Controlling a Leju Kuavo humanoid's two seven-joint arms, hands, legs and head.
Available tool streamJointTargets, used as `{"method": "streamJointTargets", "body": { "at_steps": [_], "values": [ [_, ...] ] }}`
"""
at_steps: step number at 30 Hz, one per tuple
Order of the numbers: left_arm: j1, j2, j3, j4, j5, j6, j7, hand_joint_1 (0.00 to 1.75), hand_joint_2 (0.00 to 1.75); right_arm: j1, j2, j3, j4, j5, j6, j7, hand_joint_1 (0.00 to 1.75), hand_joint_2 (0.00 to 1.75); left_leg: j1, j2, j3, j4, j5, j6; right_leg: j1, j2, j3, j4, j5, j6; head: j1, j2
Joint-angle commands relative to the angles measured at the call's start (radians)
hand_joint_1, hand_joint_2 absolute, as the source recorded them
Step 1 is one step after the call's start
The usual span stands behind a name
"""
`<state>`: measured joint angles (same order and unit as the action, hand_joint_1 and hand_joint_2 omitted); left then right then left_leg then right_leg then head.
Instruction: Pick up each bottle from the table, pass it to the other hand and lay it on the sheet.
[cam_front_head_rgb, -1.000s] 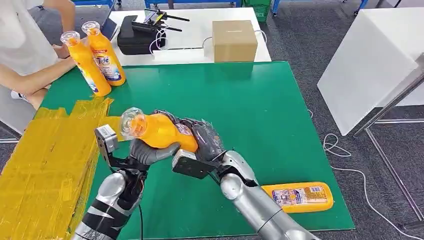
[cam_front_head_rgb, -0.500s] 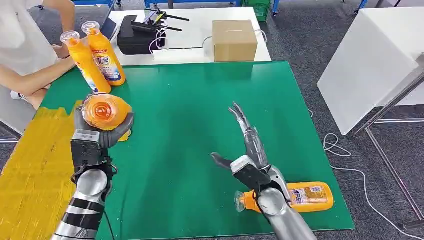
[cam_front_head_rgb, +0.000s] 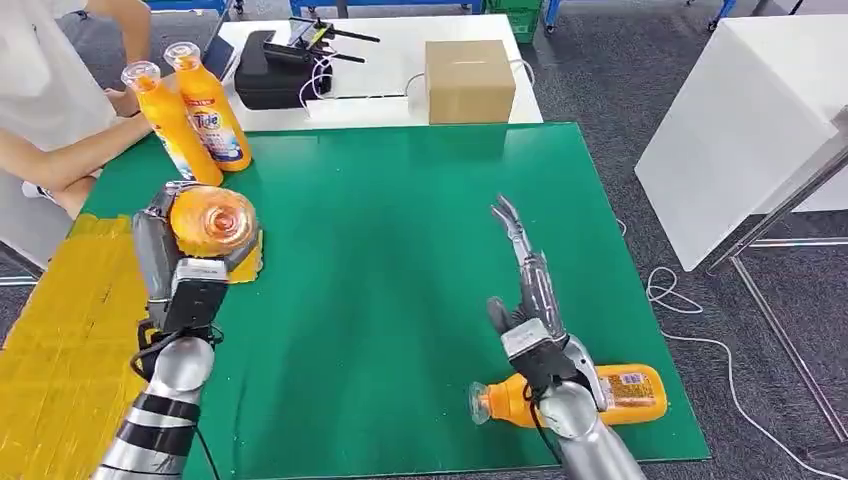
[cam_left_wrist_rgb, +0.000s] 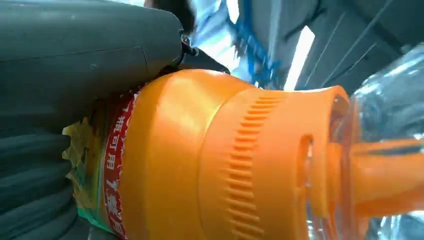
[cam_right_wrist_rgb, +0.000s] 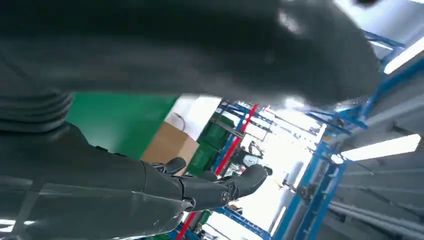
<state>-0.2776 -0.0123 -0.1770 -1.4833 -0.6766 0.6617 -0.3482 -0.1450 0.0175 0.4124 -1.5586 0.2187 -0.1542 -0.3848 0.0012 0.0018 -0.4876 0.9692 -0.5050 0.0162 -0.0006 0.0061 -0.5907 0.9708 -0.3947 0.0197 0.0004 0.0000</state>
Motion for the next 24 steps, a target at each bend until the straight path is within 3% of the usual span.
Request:
{"method": "streamJointTargets", "body": {
  "at_steps": [1, 3, 5, 9, 12, 24],
  "values": [
    [-0.118, 0.109, 0.029, 0.341, -0.882, -0.011, 0.381, 1.75, 1.75, 0.058, -0.038, -0.078, -0.165, -0.076, 0.047, -0.035, 0.0, 1.75, 0.0, -0.002, 0.003, -0.002, 0.0, 0.0, 0.0, -0.002, 0.003, -0.001, -0.001, 0.0, 0.0, 0.0],
    [-0.202, 0.202, -0.171, 0.512, -0.894, -0.065, 0.553, 1.75, 1.75, 0.064, -0.03, -0.095, -0.18, -0.097, 0.059, -0.036, 0.0, 1.75, 0.0, -0.002, 0.003, -0.002, 0.0, -0.001, 0.0, -0.002, 0.003, -0.001, 0.0, 0.0, 0.0, 0.0],
    [-0.257, 0.233, -0.282, 0.619, -0.894, -0.085, 0.643, 1.75, 1.75, 0.063, -0.033, -0.095, -0.181, -0.103, 0.07, -0.035, 0.0, 1.75, 0.001, -0.005, 0.004, -0.002, 0.001, -0.001, 0.001, -0.005, 0.005, -0.002, -0.001, 0.0, 0.0, 0.0],
    [-0.374, 0.197, -0.295, 0.887, -0.894, -0.135, 0.619, 1.75, 1.75, 0.053, -0.039, -0.098, -0.165, -0.108, 0.076, -0.033, 0.0, 1.75, 0.0, -0.005, 0.004, -0.002, 0.001, -0.001, 0.001, -0.006, 0.005, -0.002, -0.001, 0.0, 0.0, 0.0],
    [-0.42, 0.184, -0.278, 0.977, -0.894, -0.15, 0.616, 1.75, 1.75, 0.058, -0.042, -0.112, -0.163, -0.128, 0.09, -0.04, 0.0, 1.75, 0.001, -0.004, 0.003, 0.0, 0.0, -0.001, 0.002, -0.004, 0.004, -0.001, -0.001, 0.0, 0.0, 0.0],
    [-0.468, 0.172, -0.089, 1.124, -0.775, -0.213, 0.542, 1.75, 1.75, 0.087, -0.038, -0.128, -0.163, -0.136, 0.094, -0.044, 0.0, 1.75, 0.001, 0.0, 0.001, 0.0, 0.0, -0.002, 0.001, 0.0, 0.002, 0.0, 0.0, 0.0, 0.0, 0.0]
  ]
}}
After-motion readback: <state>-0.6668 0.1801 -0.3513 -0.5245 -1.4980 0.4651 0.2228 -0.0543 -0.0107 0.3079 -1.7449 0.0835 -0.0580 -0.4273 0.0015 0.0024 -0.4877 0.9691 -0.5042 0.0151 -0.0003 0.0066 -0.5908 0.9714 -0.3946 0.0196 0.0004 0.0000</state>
